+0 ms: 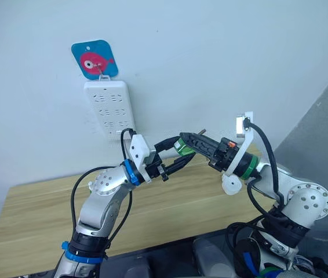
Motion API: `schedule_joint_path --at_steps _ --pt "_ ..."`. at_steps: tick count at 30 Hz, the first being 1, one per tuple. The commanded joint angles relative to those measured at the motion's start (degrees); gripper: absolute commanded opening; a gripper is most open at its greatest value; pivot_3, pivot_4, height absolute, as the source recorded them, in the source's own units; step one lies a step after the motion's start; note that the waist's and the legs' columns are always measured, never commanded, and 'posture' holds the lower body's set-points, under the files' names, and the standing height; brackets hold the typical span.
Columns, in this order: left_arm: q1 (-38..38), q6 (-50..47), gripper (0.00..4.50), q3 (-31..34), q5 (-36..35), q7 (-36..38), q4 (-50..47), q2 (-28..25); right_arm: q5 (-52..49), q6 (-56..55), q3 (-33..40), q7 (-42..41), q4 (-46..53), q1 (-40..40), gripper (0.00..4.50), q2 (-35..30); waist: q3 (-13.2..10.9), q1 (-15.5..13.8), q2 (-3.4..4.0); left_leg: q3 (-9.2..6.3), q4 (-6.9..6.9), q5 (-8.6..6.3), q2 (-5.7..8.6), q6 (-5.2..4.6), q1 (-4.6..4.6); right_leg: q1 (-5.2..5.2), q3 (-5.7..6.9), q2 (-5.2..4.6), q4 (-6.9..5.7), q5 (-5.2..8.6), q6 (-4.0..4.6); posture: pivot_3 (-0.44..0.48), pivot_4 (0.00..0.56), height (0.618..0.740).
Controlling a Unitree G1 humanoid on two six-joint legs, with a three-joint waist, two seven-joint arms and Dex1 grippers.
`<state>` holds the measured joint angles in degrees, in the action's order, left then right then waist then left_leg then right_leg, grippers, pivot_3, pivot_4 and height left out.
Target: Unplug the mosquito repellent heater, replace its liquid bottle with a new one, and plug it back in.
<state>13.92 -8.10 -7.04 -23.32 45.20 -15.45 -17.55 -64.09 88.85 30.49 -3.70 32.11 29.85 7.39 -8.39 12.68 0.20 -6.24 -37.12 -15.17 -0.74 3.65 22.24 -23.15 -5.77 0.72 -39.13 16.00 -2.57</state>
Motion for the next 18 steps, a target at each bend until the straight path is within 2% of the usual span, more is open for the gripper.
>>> schedule_joint_path --at_steps 1,5,6,12,18 --pt "0.4 1.5 2.31 0.2 0.6 -1.1 -1.2 0.6 -4.4 -2.2 -1.8 1.6 0.2 -0.7 2.44 -0.8 0.0 0.0 0.01 0.00 0.00 0.00 0.00 0.00 0.00 0.00 0.00 0.00 0.01 0.00 0.00 -0.219 0.094 0.734" --pt "-0.2 2.0 2.31 -0.4 0.9 -1.7 -1.5 1.3 -8.3 -5.0 -3.3 4.6 -1.1 -1.1 0.98 -1.9 0.0 0.0 0.01 0.02 0.00 0.00 0.01 0.00 0.01 0.00 -0.02 0.00 0.02 0.00 0.00 -0.219 0.094 0.734" --pt "-0.3 2.1 2.31 -0.5 1.0 -1.8 -1.6 1.4 -9.5 -5.9 -3.7 5.6 -1.5 -1.1 0.83 -2.2 0.0 0.0 0.01 0.02 0.00 0.00 0.01 0.00 0.01 0.00 -0.02 0.00 0.01 0.00 0.00 -0.219 0.094 0.734" --pt "-0.6 3.1 2.30 -1.0 2.0 -2.5 -1.8 1.7 -18.4 -10.4 -7.8 9.3 -3.6 -2.1 0.83 -7.2 0.1 0.0 0.02 0.02 0.01 0.00 0.00 -0.01 0.01 0.00 -0.04 0.01 0.04 0.00 0.00 -0.217 0.093 0.734" --pt "-0.9 1.9 2.30 -1.0 -0.9 -0.6 -2.5 1.2 -25.1 -16.8 -13.2 12.3 -4.7 -3.4 0.83 -13.6 0.1 0.0 0.01 0.03 0.00 0.00 0.00 -0.01 0.01 0.00 -0.06 0.01 0.03 0.01 -0.01 -0.217 0.093 0.734"
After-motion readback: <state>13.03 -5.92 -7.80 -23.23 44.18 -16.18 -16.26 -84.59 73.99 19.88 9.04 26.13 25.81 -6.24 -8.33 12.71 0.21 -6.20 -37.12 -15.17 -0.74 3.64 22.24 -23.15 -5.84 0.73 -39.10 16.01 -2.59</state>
